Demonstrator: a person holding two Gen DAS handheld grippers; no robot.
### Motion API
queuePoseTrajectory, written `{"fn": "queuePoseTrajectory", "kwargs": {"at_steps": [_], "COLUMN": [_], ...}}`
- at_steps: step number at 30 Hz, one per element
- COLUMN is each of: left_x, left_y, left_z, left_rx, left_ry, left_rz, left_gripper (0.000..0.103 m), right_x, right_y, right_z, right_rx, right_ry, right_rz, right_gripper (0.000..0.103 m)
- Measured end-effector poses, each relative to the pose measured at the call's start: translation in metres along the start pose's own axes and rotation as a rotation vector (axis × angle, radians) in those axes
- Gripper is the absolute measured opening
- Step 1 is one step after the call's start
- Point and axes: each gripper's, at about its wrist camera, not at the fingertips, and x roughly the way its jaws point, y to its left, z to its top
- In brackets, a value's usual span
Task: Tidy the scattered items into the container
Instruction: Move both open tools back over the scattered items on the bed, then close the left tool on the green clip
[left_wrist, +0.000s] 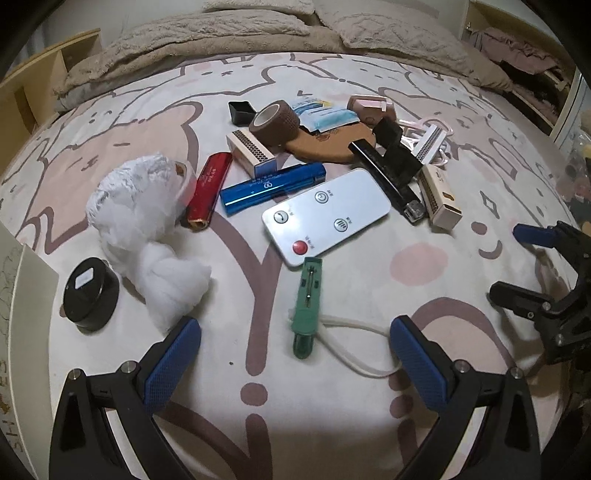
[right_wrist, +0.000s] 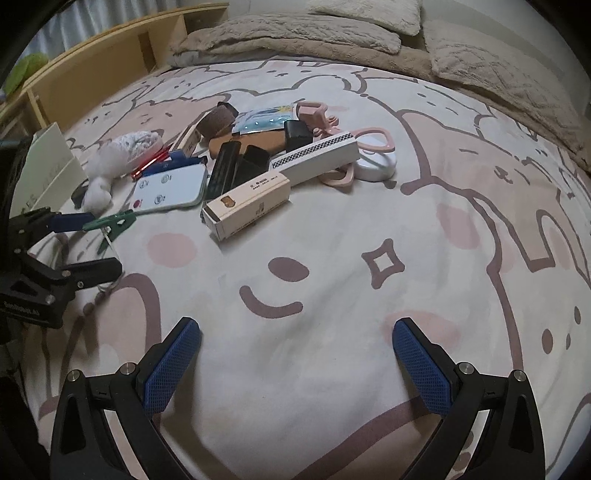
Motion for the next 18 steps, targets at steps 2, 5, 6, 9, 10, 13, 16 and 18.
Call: {"fn": "queuePoseTrajectory", "kwargs": {"at_steps": [2, 5, 6, 9, 10, 13, 16, 18], "left_x": [0.0008, 0.0021, 0.0021, 0.0029, 0.0027, 0.0032, 0.0035, 0.0015], "left_y": [0.0012, -0.0001, -0.0008, -0.0032, -0.0039, -0.0031, -0.0010, -0.0001], "left_z": [-0.0012, -0.0040, -0.0046, -0.0067, -0.0079, -0.0076, -0.0062, -0.0053], "left_rx": [-0.005, 0.004, 0.010, 0.027, 0.032, 0.031, 0.018, 0.006], "left_ry": [-0.002, -0.012, -0.014, -0.012, -0.018, -0.019, -0.014, -0.015], "left_rz": [-0.004, -0.001, 0.003, 0.014, 0.018, 0.017, 0.007, 0.005], "left_gripper": [0.103, 0.103, 0.103, 0.103, 0.103, 0.103, 0.103, 0.103], "right_x": [0.0015, 0.0013, 0.0013, 0.0005, 0.0007, 0.0019, 0.0027, 0.0025], "right_y": [0.0026, 0.0044, 0.0039, 0.0038, 0.0039, 0.0055, 0.0054, 0.0057], "right_z": [-0.0018, -0.0038, -0.0042, -0.0074, -0.0078, -0.0064, -0.0064, -0.0064], "right_rx": [-0.014, -0.023, -0.023, -0.028, -0.030, -0.032, -0.032, -0.032], "right_ry": [-0.004, -0.014, -0.016, -0.033, -0.035, -0.032, -0.033, -0.033], "right_rz": [-0.018, -0.033, -0.034, -0.037, -0.039, -0.044, -0.044, -0.045], "right_gripper": [0.103, 0.103, 0.103, 0.103, 0.103, 0.103, 0.103, 0.103]}}
